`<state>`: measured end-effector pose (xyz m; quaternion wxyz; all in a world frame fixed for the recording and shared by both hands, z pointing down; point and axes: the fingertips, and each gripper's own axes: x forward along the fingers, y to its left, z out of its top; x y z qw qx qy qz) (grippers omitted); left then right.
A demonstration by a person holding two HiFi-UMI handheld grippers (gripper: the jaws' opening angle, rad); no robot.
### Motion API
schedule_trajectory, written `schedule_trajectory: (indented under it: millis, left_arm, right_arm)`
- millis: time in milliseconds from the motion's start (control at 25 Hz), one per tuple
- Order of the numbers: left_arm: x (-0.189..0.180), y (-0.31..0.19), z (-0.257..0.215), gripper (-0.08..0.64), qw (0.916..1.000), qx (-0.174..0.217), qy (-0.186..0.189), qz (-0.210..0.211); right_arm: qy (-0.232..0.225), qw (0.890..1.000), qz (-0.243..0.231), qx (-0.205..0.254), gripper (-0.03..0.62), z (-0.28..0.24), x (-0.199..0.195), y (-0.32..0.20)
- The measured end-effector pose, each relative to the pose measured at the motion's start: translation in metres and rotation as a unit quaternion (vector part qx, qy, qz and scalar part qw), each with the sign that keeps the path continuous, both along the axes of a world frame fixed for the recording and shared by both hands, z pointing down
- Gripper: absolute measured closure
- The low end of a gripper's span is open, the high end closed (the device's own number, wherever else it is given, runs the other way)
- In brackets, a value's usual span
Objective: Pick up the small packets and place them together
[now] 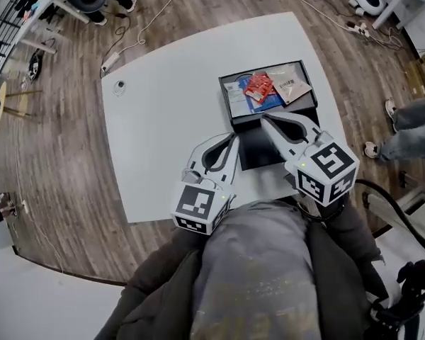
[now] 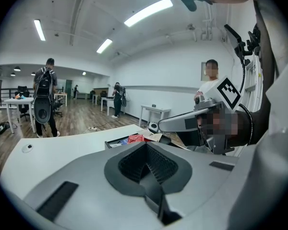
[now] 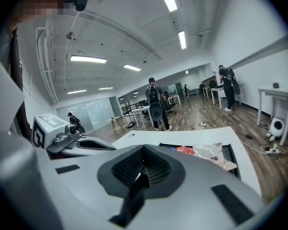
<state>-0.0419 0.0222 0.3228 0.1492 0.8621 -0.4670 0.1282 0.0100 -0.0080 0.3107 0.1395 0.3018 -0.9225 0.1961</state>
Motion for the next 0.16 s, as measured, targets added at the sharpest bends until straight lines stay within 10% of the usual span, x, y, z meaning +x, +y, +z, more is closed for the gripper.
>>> schedule_trajectory:
  millis: [160]
  left_arm:
    - [-0.02, 0.006, 0.008, 0.558, 1.0, -0.003, -0.007, -0.002]
  right_arm:
    - [-0.006, 1.0, 0.002, -0.003, 0.588, 0.009, -0.018, 0.005]
